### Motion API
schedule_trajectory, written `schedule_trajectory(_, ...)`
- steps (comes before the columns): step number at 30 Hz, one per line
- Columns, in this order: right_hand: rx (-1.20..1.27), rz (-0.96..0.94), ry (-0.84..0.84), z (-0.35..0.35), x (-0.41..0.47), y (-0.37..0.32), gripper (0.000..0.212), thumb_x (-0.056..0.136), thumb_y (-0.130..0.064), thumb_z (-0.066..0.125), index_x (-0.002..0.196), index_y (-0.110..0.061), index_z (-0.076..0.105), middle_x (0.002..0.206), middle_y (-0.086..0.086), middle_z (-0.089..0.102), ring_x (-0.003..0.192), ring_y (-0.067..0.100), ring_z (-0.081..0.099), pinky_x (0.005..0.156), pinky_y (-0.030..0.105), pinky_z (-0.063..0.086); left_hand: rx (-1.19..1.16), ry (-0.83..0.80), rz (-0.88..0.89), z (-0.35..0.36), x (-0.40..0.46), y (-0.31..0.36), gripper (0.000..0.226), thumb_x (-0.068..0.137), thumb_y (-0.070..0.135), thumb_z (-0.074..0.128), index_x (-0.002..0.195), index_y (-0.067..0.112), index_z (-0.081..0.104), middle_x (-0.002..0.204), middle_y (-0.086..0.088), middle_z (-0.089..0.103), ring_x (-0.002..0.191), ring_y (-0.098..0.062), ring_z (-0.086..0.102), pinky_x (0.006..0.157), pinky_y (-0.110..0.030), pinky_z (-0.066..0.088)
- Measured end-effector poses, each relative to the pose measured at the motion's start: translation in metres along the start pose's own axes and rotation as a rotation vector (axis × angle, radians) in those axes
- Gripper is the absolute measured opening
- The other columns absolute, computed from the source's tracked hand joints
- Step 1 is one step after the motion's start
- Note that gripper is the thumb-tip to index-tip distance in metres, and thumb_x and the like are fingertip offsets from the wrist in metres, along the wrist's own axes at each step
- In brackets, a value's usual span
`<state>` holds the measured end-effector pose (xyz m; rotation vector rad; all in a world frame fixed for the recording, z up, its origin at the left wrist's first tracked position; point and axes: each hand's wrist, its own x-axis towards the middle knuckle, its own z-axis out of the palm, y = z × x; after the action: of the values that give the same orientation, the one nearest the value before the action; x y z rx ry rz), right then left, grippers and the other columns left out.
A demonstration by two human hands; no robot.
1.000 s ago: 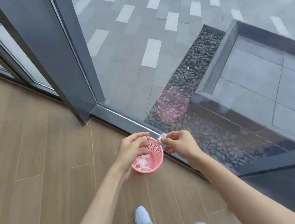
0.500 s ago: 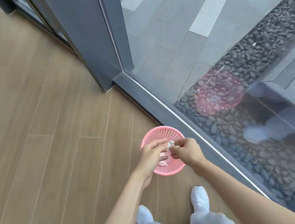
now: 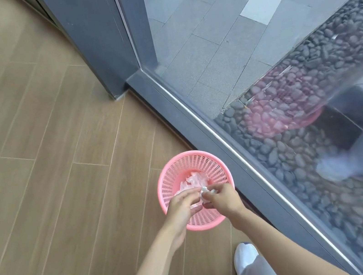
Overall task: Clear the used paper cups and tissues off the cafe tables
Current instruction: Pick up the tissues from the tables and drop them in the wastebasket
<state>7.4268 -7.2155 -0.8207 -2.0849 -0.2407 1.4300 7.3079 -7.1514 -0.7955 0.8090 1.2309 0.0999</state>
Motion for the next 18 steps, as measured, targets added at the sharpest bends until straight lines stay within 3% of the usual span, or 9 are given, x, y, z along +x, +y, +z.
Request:
schedule_trajectory(3,-0.005,0.036,-0.036,0.001,0.01,0.006,0.036,0.097,-0.012,0.062,0.131,-0.001,0.059,0.111,0.009,0.07,0.068,0.016,0.074,0.085,0.034,0.06,-0.007,0.025,-0.02,-0.001,0.009,-0.007,0.022,0.1,0.005,0.053,0.113,0.006,0.071,0.124,-0.009,0.069,0.112,-0.021,0.066,0.1,-0.038,0.054)
schedule_trajectory(5,-0.013,0.065,-0.035,-0.004,0.008,0.005,0.04,0.098,-0.011,0.059,0.136,-0.003,0.057,0.117,0.008,0.066,0.062,0.013,0.073,0.092,0.037,0.058,0.0,0.031,-0.044,-0.002,0.004,-0.004,0.02,0.101,0.006,0.054,0.112,0.009,0.07,0.123,-0.009,0.068,0.115,-0.024,0.064,0.104,-0.041,0.052)
schedule_trajectory(10,0.081,0.049,0.01,-0.025,-0.022,-0.033,0.035,0.095,-0.008,0.057,0.129,-0.004,0.064,0.093,0.004,0.072,0.074,0.023,0.076,0.095,0.045,0.058,-0.056,0.096,0.033,-0.003,-0.035,0.037,0.02,0.099,0.005,0.055,0.114,0.006,0.068,0.121,-0.016,0.069,0.117,-0.029,0.064,0.106,-0.044,0.05)
schedule_trajectory(15,0.221,-0.075,-0.038,-0.044,-0.087,-0.11,0.016,0.095,-0.011,0.061,0.108,-0.011,0.069,0.088,0.012,0.074,0.082,0.029,0.077,0.091,0.047,0.06,-0.125,0.128,0.205,-0.001,-0.102,0.112,0.018,0.099,0.004,0.055,0.109,0.01,0.069,0.114,-0.011,0.072,0.112,-0.023,0.068,0.094,-0.032,0.055)
schedule_trajectory(18,0.274,-0.169,-0.075,-0.054,-0.135,-0.161,0.024,0.095,-0.011,0.061,0.118,-0.007,0.068,0.091,0.012,0.073,0.083,0.028,0.076,0.09,0.046,0.06,-0.151,0.128,0.292,0.002,-0.151,0.159,0.018,0.099,0.007,0.057,0.11,0.012,0.07,0.119,-0.012,0.071,0.114,-0.023,0.067,0.097,-0.035,0.054)
